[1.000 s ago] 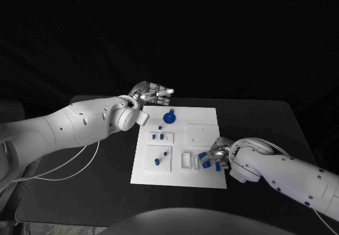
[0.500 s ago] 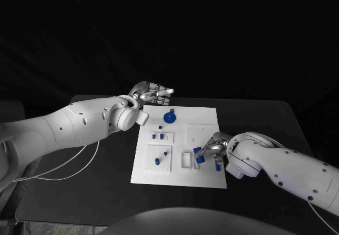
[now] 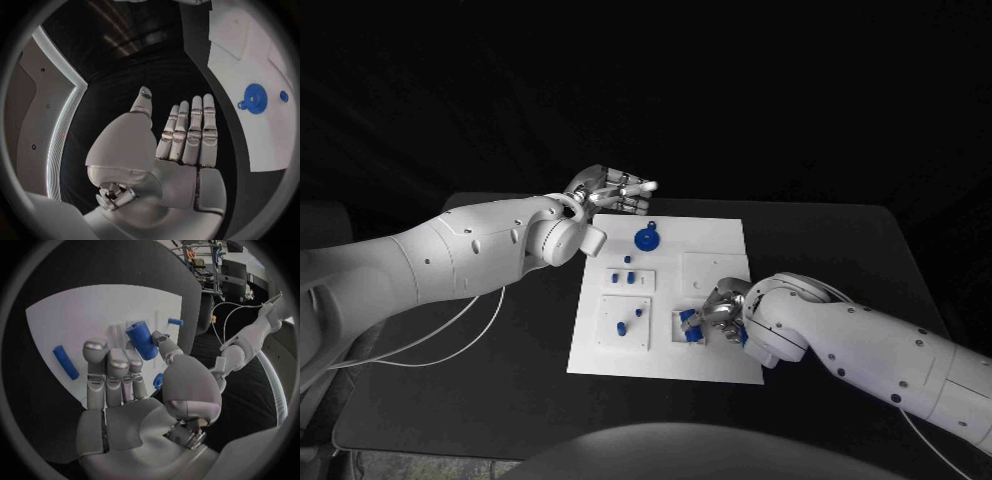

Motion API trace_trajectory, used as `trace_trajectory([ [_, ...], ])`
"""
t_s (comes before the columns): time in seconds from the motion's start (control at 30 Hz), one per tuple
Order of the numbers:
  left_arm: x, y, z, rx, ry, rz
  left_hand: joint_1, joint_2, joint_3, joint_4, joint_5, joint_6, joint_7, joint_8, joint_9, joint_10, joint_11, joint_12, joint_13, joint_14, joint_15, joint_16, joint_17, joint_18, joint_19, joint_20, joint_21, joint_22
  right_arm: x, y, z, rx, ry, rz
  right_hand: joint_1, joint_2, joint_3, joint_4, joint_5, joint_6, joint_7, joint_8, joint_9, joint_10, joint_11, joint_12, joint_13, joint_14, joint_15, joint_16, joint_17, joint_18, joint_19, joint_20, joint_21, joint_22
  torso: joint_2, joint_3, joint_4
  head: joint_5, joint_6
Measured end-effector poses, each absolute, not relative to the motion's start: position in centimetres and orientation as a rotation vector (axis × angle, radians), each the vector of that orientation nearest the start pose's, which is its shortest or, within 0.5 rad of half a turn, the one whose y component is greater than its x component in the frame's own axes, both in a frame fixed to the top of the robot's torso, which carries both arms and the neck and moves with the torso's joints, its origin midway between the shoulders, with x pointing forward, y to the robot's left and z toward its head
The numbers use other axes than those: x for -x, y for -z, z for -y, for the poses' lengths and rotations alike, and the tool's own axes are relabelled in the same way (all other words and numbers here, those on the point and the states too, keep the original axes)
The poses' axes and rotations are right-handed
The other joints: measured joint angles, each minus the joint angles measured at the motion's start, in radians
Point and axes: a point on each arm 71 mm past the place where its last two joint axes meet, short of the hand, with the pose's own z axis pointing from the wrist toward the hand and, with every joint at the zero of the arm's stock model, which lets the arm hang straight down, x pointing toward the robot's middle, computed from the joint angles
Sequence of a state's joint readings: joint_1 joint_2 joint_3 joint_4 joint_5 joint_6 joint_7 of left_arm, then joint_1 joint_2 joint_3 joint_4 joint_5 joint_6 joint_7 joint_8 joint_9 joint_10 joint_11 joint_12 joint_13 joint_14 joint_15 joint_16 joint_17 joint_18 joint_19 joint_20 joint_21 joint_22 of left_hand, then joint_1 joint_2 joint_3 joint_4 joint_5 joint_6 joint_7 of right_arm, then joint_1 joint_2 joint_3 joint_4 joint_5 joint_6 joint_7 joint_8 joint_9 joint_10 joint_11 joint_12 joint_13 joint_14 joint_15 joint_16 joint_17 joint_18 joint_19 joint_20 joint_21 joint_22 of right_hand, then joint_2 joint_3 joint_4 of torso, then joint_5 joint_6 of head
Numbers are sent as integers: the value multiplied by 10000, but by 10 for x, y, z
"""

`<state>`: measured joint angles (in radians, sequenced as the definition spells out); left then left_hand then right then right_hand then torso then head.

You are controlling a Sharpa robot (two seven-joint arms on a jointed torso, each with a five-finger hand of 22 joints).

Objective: Assemble the parts on the task board

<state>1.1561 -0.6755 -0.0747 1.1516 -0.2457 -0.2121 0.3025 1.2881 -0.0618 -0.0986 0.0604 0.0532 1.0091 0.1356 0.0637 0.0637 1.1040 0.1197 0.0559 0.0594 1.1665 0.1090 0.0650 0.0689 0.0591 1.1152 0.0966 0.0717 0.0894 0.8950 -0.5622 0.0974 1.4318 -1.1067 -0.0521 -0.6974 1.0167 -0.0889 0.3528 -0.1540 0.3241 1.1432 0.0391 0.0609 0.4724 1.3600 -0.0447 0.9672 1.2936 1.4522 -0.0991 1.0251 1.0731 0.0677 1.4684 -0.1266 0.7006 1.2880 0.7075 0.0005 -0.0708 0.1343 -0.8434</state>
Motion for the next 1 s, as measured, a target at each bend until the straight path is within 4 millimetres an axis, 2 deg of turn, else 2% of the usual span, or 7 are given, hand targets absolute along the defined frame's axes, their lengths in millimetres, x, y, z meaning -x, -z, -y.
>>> trace_trajectory([
  [0.2,-535,238,-229,9511,12896,-16040,0,0,0,0,0,0,0,0,0,0,0,0,0,0,0,0,0,0,0,0,0,-10,-431,324,103,-4040,-4529,-24309,7,11,-129,206,-236,0,1,1,13,0,0,0,-29,0,1,0,17,0,0,0,-39,24,1,7,-4,13,-8],
  [0.4,-535,239,-228,9512,12908,-16064,0,0,0,0,0,0,0,0,0,0,0,0,0,0,0,0,0,0,0,-1,0,-9,-433,326,100,-3940,-4496,-24268,6,120,-188,460,-747,0,1,29,38,1,2,0,-42,0,2,0,19,0,0,0,-39,23,1,10,-10,16,-9],
  [0.5,-535,239,-228,9514,12911,-16073,0,0,0,0,0,0,0,0,0,0,0,0,0,-20,20,0,0,0,0,-1,0,-17,-434,326,99,-3898,-4478,-24254,-21,146,-208,677,-1100,0,0,95,44,2,2,-39,-78,0,2,0,22,-1,0,0,-39,23,1,9,-13,19,-9],
  [0.6,-535,239,-228,9516,12912,-16083,0,0,0,0,0,0,0,0,0,0,0,0,0,-36,36,0,0,0,0,-1,0,-27,-434,327,99,-3816,-4478,-24268,-58,162,46,992,-1791,1,0,52,23,3,3,-39,-102,0,3,0,31,-1,0,0,-39,23,1,6,-13,33,-8],
  [0.77,-535,239,-228,9522,12912,-16100,-40,40,0,0,0,0,0,0,0,0,0,0,0,-36,36,0,0,0,-1,0,0,-36,-434,329,98,-3679,-4408,-24302,-479,-207,424,1728,-2633,55,-54,81,88,39,0,-78,-139,-2,4,-37,43,1,0,0,-39,22,1,7,-12,55,-18],
  [0.9,-535,239,-228,9529,12908,-16114,-40,41,0,0,0,0,0,0,0,0,0,0,0,-36,36,0,0,0,-1,-1,0,-36,-435,330,99,-3618,-4313,-24287,-796,-332,715,2160,-2737,153,-66,87,102,55,-20,-126,-156,-2,3,-37,66,3,0,0,-77,22,1,5,-11,57,-21],
  [1.0,-535,239,-228,9533,12905,-16124,-40,40,0,0,0,0,0,0,0,0,0,0,0,-35,36,0,0,0,-1,-1,0,-35,-434,331,98,-3567,-4303,-24290,-898,-388,671,2250,-2737,164,-76,89,106,54,-20,-132,-158,-2,3,-37,67,4,0,0,-77,22,0,2,-12,57,-21],
])
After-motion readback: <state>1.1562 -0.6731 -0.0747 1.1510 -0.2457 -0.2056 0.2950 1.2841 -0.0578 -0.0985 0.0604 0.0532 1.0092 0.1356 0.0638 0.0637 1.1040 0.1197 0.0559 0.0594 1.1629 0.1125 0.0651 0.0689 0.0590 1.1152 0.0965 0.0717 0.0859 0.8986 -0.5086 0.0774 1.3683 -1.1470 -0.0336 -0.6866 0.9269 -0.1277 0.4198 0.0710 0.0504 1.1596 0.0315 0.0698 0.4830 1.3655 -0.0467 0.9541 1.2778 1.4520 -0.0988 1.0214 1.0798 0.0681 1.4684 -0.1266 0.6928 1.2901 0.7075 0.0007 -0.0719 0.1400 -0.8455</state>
